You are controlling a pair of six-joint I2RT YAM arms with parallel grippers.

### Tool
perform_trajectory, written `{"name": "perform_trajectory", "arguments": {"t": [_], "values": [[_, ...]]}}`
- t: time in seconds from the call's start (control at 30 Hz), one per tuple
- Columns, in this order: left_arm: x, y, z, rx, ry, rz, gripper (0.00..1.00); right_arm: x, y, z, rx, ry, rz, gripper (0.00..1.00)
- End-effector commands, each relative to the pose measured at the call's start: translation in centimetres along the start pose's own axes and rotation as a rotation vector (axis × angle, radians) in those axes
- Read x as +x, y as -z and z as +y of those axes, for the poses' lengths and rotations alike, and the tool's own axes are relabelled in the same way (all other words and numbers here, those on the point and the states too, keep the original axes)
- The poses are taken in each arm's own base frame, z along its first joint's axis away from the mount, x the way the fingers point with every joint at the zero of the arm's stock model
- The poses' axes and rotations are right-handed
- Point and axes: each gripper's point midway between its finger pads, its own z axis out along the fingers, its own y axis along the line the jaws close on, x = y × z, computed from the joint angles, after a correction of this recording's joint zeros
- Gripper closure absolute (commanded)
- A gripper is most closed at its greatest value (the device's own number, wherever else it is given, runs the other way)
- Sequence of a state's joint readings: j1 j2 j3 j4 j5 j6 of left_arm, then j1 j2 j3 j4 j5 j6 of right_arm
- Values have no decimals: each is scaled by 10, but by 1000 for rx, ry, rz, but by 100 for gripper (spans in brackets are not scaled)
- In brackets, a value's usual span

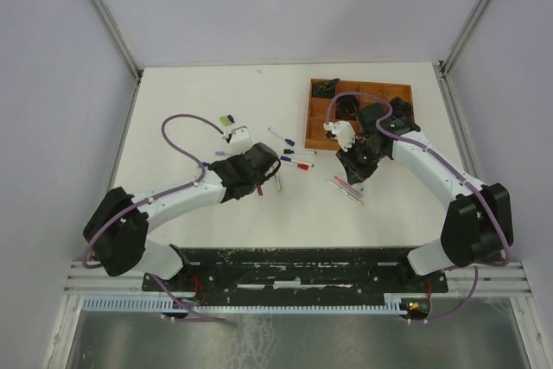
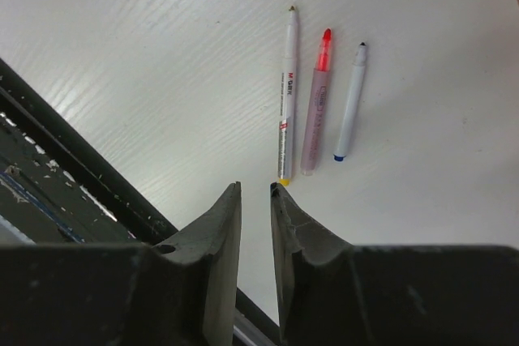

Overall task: Open the pen caps
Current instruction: Pick up the pen from the center of the board.

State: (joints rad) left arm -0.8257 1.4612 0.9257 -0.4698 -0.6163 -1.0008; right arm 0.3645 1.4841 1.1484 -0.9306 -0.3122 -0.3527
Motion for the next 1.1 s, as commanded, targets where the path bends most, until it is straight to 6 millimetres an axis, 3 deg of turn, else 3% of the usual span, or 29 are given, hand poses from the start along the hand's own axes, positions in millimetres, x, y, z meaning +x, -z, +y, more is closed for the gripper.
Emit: {"name": "perform_trajectory", "arguments": {"t": [0.0,0.07,0.23,0.3,0.4,0.53,0.73,0.87,1.07], "values": [[3,28,-32,313,-127,33,97,-25,24,21,-86,91,-142,72],[13,46,-50,504,-174,59,97,-30,30,31,-126,125,-188,71],[17,98,-89,872,-290,76,97,-38,48,61,-208,334,-378,67],[27,109,-100,960,-351,133,97,-39,56,73,-206,491,-489,58],[47,126,-116,1101,-434,259,97,-37,66,83,-126,716,-655,34],[67,129,-126,1177,-506,385,97,-26,73,98,-166,850,-670,31],[84,140,-138,1301,-551,518,97,2,65,118,-255,1092,-659,30],[91,142,-146,1339,-569,562,97,14,54,122,-281,1173,-627,29],[107,148,-162,1374,-608,598,97,17,40,116,-261,1194,-562,32]]}}
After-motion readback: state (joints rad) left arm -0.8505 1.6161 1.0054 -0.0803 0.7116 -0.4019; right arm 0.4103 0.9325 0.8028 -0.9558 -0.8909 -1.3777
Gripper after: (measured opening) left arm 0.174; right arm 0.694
